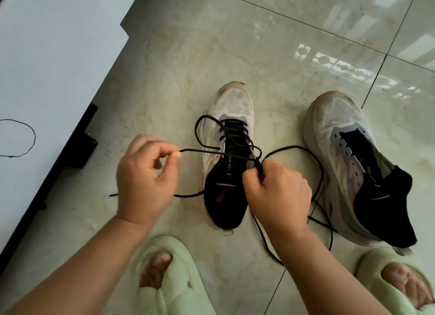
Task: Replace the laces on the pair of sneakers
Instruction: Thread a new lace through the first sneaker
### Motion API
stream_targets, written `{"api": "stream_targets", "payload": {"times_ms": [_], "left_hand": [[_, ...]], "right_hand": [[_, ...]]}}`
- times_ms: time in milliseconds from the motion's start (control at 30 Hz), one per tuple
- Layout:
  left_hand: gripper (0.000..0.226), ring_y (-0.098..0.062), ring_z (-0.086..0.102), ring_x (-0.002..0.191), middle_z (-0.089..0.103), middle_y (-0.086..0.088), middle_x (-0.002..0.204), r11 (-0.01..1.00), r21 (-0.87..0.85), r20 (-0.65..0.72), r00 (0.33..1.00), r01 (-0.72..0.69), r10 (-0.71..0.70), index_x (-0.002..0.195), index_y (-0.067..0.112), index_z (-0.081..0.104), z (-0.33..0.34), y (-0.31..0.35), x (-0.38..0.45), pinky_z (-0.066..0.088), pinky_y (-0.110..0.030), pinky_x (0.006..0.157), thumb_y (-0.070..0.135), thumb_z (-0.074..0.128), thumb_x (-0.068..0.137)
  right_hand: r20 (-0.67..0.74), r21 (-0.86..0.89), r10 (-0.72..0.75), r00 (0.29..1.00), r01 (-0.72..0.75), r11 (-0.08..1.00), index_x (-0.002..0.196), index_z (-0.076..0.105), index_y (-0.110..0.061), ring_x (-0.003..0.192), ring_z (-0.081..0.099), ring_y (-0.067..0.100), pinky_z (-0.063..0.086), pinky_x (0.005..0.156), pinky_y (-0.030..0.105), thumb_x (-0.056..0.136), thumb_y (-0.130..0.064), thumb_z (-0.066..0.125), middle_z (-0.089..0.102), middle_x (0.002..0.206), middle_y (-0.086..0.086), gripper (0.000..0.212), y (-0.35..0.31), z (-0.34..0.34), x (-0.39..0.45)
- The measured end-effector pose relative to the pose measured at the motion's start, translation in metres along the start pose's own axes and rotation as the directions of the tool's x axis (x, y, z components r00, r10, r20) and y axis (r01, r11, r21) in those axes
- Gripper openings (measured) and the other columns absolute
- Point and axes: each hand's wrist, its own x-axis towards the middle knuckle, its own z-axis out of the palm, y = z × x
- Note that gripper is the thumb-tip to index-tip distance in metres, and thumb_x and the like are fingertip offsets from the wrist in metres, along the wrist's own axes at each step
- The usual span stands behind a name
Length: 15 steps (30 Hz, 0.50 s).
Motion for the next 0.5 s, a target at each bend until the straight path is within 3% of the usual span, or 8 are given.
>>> {"api": "stream_targets", "payload": {"times_ms": [167,267,333,400,500], "left_hand": [[0.016,-0.012,0.05,0.061,0.053,0.006,0.073,0.962,0.063,0.122,0.955,0.265,-0.271,0.068,0.016,0.063,-0.005,-0.017,-0.007,0.035,-0.007,0.061,0.005,0.068,0.079],[0.015,-0.009,0.054,0.065,0.058,0.008,0.076,0.94,0.107,0.235,0.91,0.324,-0.341,0.068,0.023,0.063,-0.002,-0.016,-0.003,0.041,-0.021,0.062,0.014,0.068,0.08],[0.007,-0.01,0.056,0.07,0.06,0.008,0.089,0.951,0.105,0.253,0.916,0.292,-0.31,0.085,0.024,0.066,-0.002,-0.009,0.004,0.043,-0.027,0.065,0.027,0.066,0.078],[0.037,-0.01,0.055,0.079,0.057,0.008,0.101,0.972,0.087,0.249,0.94,0.22,-0.235,0.109,0.024,0.062,0.0,0.003,0.009,0.044,-0.027,0.072,0.041,0.065,0.077],[0.043,-0.02,0.055,0.087,0.057,0.0,0.099,0.997,0.072,0.256,0.966,0.003,-0.021,0.11,0.019,0.065,0.008,0.023,0.012,0.046,-0.035,0.079,0.042,0.063,0.074]], "right_hand": [[-0.012,0.03,-0.047,0.999,0.047,0.998,0.055,0.024,-0.015,0.041,0.023,0.013,0.014,0.044,0.026,0.079,-0.028,0.053,0.03,0.047,-0.003,0.04,-0.003,0.004,0.001],[-0.003,0.077,-0.085,0.996,0.085,0.993,0.056,0.034,-0.016,0.045,0.034,0.015,0.021,0.044,0.026,0.078,-0.033,0.056,0.038,0.05,-0.003,0.035,0.001,0.003,0.003],[0.014,0.155,-0.094,0.996,0.09,0.984,0.059,0.041,-0.017,0.05,0.043,0.015,0.029,0.045,0.027,0.076,-0.037,0.061,0.044,0.053,-0.005,0.033,0.005,-0.001,0.004],[0.013,0.271,-0.1,0.995,0.093,0.958,0.064,0.044,-0.021,0.057,0.045,0.009,0.031,0.048,0.021,0.072,-0.042,0.065,0.045,0.059,-0.01,0.031,0.004,-0.005,0.005],[-0.04,0.418,-0.154,0.987,0.157,0.895,0.079,0.051,-0.023,0.065,0.044,-0.001,0.033,0.056,0.01,0.073,-0.037,0.069,0.044,0.071,-0.015,0.024,-0.007,-0.01,0.015]]}}
